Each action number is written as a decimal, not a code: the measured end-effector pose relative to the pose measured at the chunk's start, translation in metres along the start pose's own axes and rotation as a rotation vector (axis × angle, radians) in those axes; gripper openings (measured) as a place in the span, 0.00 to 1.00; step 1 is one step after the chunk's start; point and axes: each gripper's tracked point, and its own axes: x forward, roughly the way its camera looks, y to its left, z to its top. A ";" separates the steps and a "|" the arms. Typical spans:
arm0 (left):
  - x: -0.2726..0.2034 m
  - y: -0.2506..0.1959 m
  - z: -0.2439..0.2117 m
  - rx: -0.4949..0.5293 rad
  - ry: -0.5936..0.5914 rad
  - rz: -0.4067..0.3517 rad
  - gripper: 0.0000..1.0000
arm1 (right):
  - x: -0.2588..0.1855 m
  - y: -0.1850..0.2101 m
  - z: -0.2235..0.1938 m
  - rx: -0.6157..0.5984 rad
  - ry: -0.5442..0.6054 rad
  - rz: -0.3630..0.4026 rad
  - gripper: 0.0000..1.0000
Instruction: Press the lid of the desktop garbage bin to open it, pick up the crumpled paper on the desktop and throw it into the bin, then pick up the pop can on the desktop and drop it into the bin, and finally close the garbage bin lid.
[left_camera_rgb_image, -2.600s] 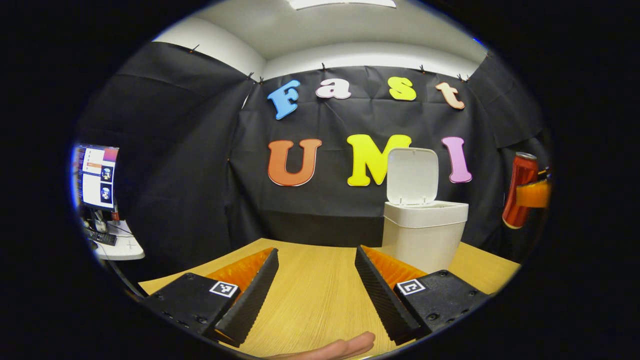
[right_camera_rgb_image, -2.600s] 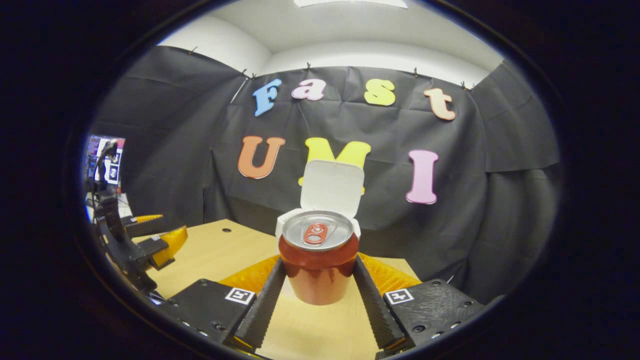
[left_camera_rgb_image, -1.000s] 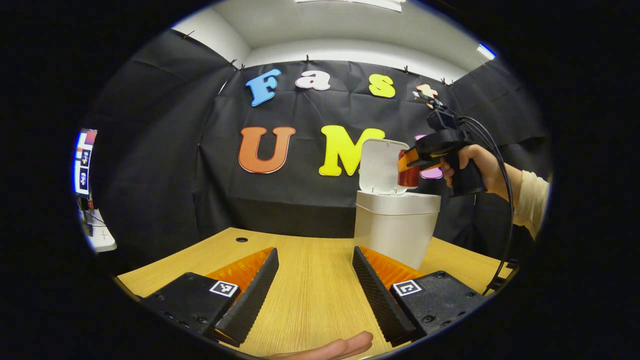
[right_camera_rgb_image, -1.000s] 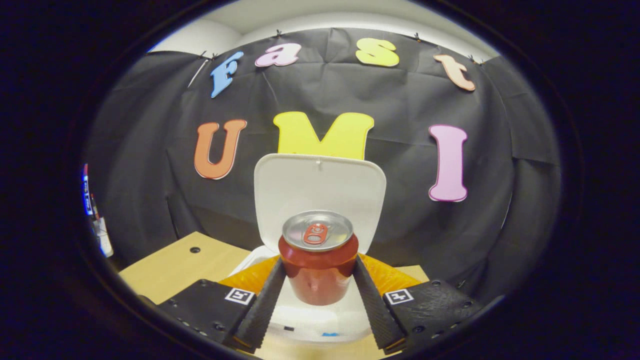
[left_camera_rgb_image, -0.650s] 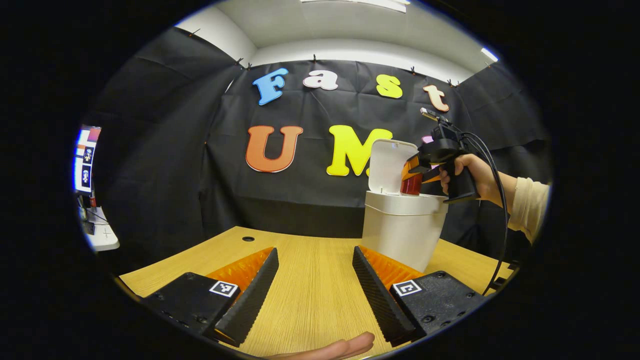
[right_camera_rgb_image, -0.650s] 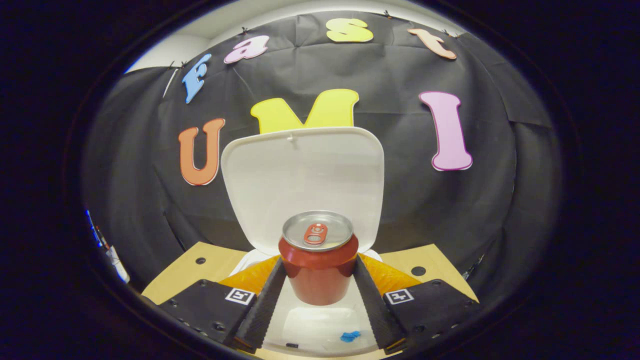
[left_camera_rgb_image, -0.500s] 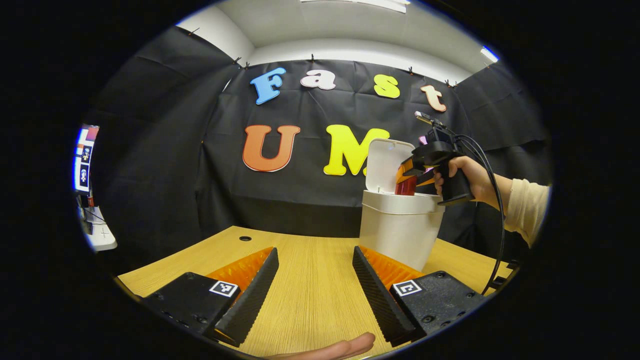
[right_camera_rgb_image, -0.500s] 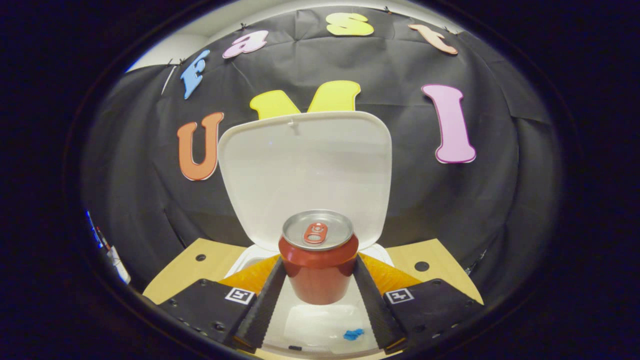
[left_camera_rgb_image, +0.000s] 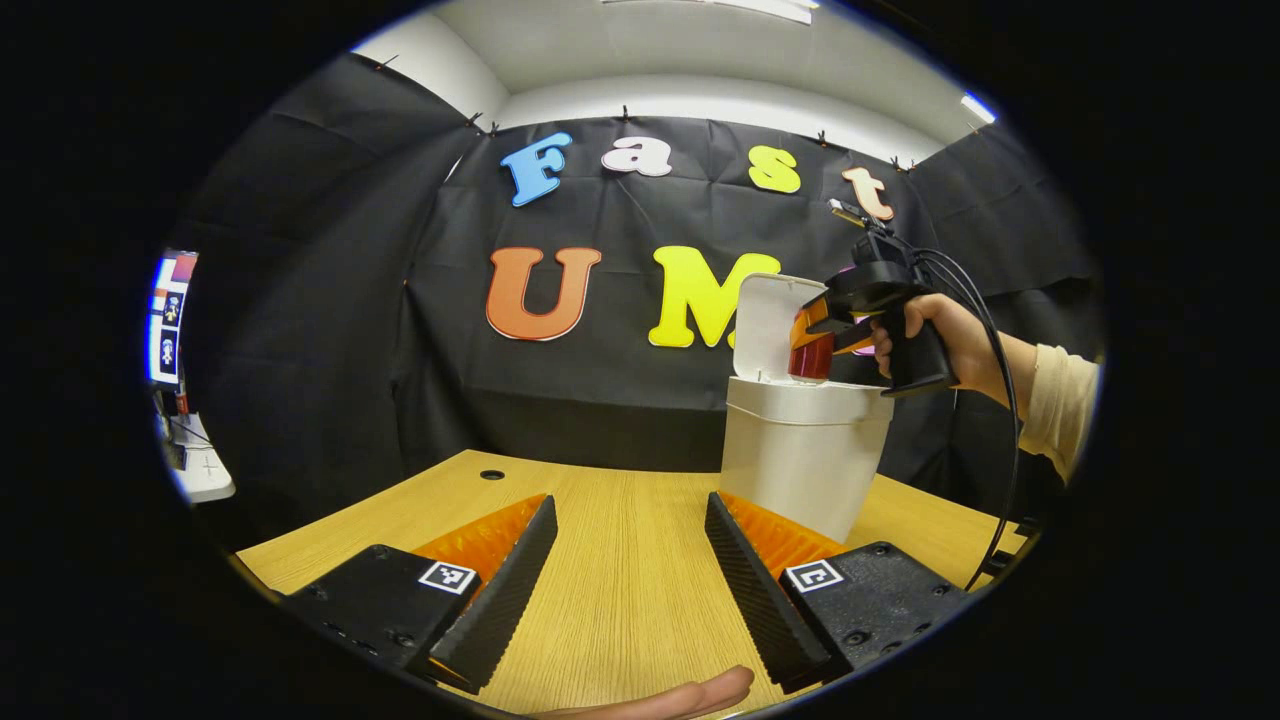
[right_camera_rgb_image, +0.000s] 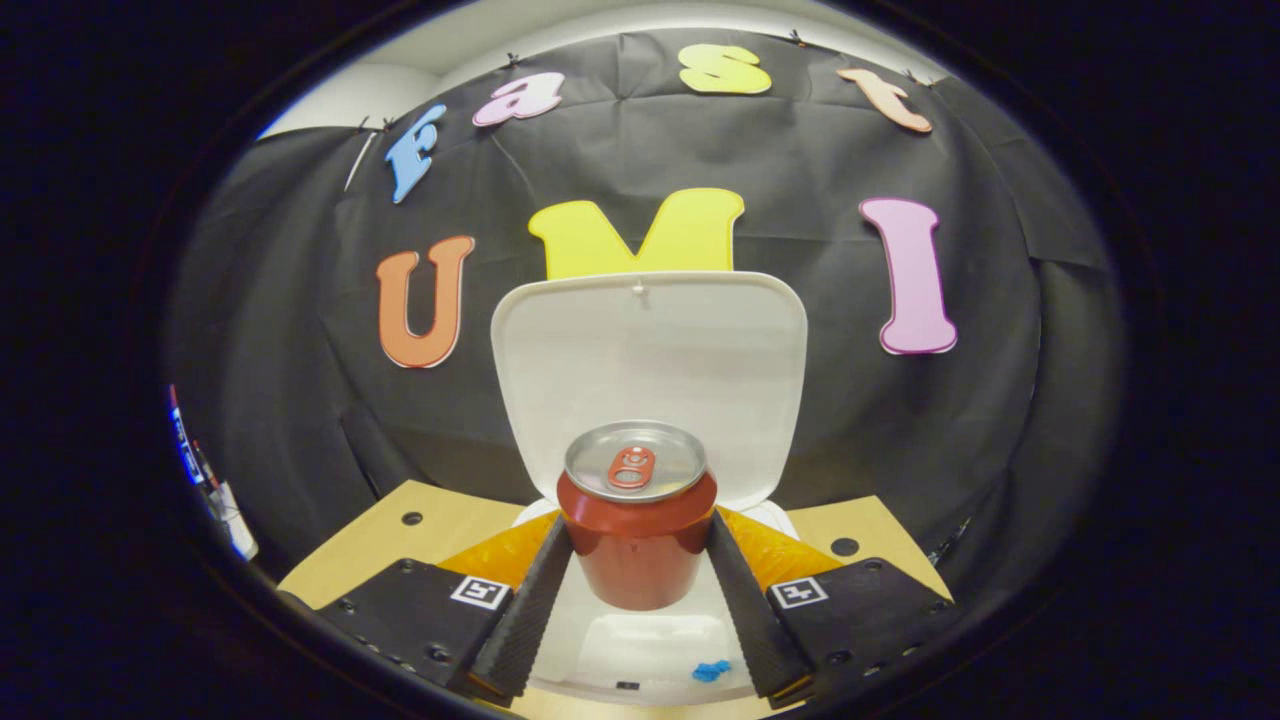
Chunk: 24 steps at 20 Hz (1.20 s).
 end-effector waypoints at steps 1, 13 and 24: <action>0.000 0.000 0.001 -0.002 -0.003 0.004 0.96 | -0.004 0.001 0.004 -0.011 -0.014 0.006 0.80; -0.010 0.000 0.012 0.004 -0.007 0.033 0.96 | -0.045 -0.002 0.068 -0.017 -0.142 0.006 0.96; -0.020 0.017 -0.005 0.012 0.097 0.121 0.96 | -0.012 -0.003 0.162 -0.008 -0.288 -0.047 0.96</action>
